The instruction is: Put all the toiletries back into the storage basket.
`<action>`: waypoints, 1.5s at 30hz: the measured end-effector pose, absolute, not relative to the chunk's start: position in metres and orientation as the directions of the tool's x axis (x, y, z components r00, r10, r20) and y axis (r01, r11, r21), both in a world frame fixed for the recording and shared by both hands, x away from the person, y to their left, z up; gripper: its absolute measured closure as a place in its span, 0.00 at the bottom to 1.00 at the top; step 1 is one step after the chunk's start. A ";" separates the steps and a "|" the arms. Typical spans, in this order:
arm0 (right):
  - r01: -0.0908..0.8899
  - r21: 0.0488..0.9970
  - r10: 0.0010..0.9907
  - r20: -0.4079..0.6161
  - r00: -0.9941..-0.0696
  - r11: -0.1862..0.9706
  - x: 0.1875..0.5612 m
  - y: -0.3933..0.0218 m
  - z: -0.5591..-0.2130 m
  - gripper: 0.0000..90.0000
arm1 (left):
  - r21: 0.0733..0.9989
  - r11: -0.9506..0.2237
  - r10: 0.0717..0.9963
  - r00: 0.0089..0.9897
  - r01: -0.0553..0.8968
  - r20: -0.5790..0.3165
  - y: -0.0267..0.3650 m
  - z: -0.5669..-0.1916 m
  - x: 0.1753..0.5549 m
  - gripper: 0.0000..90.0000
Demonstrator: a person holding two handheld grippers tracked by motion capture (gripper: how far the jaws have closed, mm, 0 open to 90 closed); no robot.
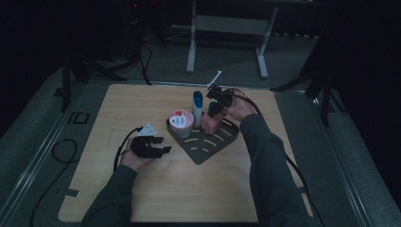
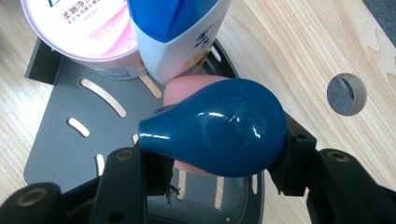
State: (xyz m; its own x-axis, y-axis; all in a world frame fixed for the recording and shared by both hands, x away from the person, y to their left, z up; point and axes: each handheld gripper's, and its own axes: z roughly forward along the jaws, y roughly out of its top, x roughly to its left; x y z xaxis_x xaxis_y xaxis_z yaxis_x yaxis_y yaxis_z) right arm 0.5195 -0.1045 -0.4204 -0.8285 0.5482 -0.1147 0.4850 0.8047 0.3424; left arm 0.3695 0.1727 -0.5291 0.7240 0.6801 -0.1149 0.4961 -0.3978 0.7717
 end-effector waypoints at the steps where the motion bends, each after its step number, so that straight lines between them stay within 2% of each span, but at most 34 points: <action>1: 0.485 0.345 0.548 -0.113 -0.829 0.804 0.519 -0.104 -0.421 0.54 | 0.772 -0.398 0.680 0.725 0.496 -0.115 0.173 -0.529 0.369 0.47; 22: 0.507 0.343 0.562 -0.079 -0.824 0.791 0.523 -0.107 -0.422 0.52 | 0.768 -0.405 0.677 0.727 0.496 -0.112 0.172 -0.530 0.369 0.47; 26: 0.532 0.327 0.574 -0.040 -0.818 0.781 0.525 -0.107 -0.425 0.28 | 0.768 -0.402 0.679 0.725 0.499 -0.115 0.172 -0.530 0.370 0.46; 31: 0.505 0.315 0.550 -0.071 -0.832 0.804 0.519 -0.112 -0.426 0.14 | 0.767 -0.395 0.688 0.716 0.505 -0.116 0.173 -0.530 0.370 0.44; 38: 0.479 0.319 0.539 -0.130 -0.832 0.818 0.501 -0.134 -0.425 0.11 | 0.771 -0.387 0.701 0.705 0.506 -0.111 0.176 -0.529 0.369 0.41; 45: 0.455 0.395 0.544 -0.146 -0.826 0.798 0.478 -0.168 -0.416 0.11 | 0.771 -0.380 0.709 0.696 0.511 -0.112 0.177 -0.529 0.369 0.39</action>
State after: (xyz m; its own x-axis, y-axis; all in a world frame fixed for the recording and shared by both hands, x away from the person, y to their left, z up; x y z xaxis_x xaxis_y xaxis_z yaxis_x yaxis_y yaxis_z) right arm 0.4785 -0.1682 -0.4156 -0.8265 0.5436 -0.1463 0.4550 0.7981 0.3948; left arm 0.3694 0.1768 -0.5293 0.6961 0.7092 -0.1120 0.5114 -0.3802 0.7707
